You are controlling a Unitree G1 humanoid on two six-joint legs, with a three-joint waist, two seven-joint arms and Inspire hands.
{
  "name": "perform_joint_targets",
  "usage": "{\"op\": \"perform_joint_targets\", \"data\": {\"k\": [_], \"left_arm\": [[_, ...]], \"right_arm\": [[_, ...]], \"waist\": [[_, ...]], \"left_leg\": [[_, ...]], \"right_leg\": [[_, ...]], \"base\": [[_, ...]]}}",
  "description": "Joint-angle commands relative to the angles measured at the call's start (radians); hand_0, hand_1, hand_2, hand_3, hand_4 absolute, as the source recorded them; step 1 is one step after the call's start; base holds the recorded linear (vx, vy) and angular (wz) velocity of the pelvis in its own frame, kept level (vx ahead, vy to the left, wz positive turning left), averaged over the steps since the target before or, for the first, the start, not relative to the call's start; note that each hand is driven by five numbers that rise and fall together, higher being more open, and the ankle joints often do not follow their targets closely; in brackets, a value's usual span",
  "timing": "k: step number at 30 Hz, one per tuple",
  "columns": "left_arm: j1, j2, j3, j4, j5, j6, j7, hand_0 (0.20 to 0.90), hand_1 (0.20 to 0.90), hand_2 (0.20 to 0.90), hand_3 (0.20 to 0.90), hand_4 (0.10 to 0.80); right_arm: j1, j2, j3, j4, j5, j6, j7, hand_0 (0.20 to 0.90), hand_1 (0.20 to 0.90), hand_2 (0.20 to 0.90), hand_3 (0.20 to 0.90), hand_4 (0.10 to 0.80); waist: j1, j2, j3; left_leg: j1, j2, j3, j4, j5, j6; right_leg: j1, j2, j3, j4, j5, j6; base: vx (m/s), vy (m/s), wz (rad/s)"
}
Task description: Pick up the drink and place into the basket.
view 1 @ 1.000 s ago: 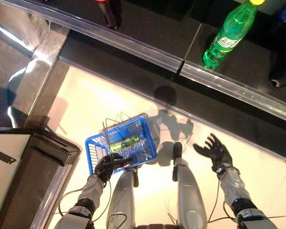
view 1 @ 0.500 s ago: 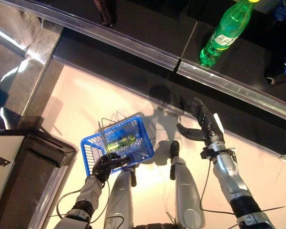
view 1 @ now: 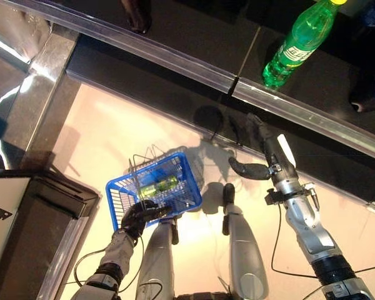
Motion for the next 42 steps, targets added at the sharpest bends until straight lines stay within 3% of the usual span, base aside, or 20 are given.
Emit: {"op": "perform_joint_targets", "data": {"k": [1,7,25,42], "left_arm": [[0.090,0.069,0.034,-0.057,-0.042,-0.112,-0.025,0.300,0.300,0.300,0.200,0.100],[0.080,0.067,0.038,-0.046,-0.047,-0.115,-0.024,0.300,0.300,0.300,0.200,0.100],[0.081,0.076,0.047,-0.042,-0.053,-0.090,-0.016,0.300,0.300,0.300,0.200,0.100],[0.062,0.100,0.023,-0.056,-0.048,-0.056,-0.013,0.300,0.300,0.300,0.200,0.100]], "right_arm": [[-0.039,-0.016,-0.082,-0.206,0.122,-0.154,-0.030,0.900,0.900,0.900,0.900,0.800],[-0.071,0.011,-0.140,-0.224,0.242,-0.189,-0.016,0.900,0.900,0.900,0.900,0.800],[-0.125,0.031,-0.257,-0.150,0.355,-0.240,-0.105,0.900,0.900,0.900,0.900,0.800],[-0.268,-0.059,-0.295,-0.032,0.442,-0.148,-0.141,0.900,0.900,0.900,0.900,0.800]], "waist": [[-0.008,-0.005,-0.030],[-0.010,-0.006,-0.025],[-0.008,-0.009,-0.014],[0.031,-0.009,-0.011]], "left_leg": [[-0.026,-0.003,-0.074,-0.039,0.080,0.029],[-0.016,0.000,-0.072,-0.042,0.077,0.027],[-0.011,0.009,-0.070,-0.034,0.080,0.024],[-0.002,0.014,-0.080,-0.041,0.083,0.027]], "right_leg": [[0.055,-0.036,-0.002,0.072,-0.080,0.022],[0.068,-0.039,-0.003,0.065,-0.082,0.022],[0.089,-0.047,-0.025,0.059,-0.081,0.011],[0.103,-0.044,-0.042,0.060,-0.083,0.013]], "base": [[-0.008,0.017,-0.04],[0.000,0.003,-0.02],[0.008,0.000,0.00],[0.002,-0.003,0.00]]}}
